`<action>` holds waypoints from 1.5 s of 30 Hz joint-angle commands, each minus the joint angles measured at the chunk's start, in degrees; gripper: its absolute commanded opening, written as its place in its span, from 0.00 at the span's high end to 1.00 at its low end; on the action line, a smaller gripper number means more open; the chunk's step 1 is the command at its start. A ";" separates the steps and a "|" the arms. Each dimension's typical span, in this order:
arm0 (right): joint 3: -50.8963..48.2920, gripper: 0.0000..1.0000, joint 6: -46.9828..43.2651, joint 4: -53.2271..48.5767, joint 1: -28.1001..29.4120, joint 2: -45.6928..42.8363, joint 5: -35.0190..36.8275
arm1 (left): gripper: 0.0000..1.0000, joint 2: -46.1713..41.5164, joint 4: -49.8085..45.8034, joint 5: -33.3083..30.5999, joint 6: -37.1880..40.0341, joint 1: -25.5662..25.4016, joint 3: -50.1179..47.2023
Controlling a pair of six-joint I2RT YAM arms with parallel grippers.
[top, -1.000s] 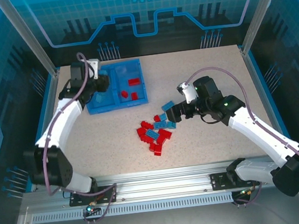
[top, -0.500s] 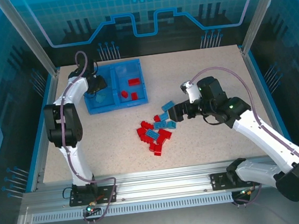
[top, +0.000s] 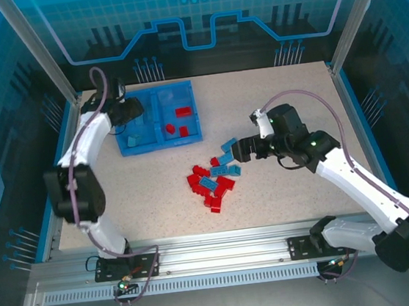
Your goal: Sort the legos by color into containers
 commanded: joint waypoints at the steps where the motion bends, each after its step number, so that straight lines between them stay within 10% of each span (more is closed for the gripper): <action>1: 3.07 0.00 7.17 -3.15 -1.57 5.17 5.61 | 0.48 -14.68 6.03 6.85 5.17 -3.25 -5.80; 9: 10.00 0.09 12.82 -2.82 -0.13 21.44 -0.64 | 0.44 -39.45 6.35 15.20 33.58 -17.48 -24.45; 17: 22.57 0.34 8.86 -8.46 8.16 36.67 9.14 | 0.19 -58.62 7.67 23.97 52.87 -19.94 -44.70; 21: 28.09 0.43 3.41 -11.16 10.69 43.94 13.00 | 0.01 -62.51 8.60 23.32 57.09 -19.94 -51.02; 39: 38.36 0.69 -3.20 -16.20 13.58 59.02 14.42 | 0.01 -62.08 13.94 21.13 60.90 -19.86 -58.15; 45: 40.89 0.61 -3.19 -19.75 14.31 62.00 16.93 | 0.01 -62.08 14.39 21.02 60.96 -19.86 -58.46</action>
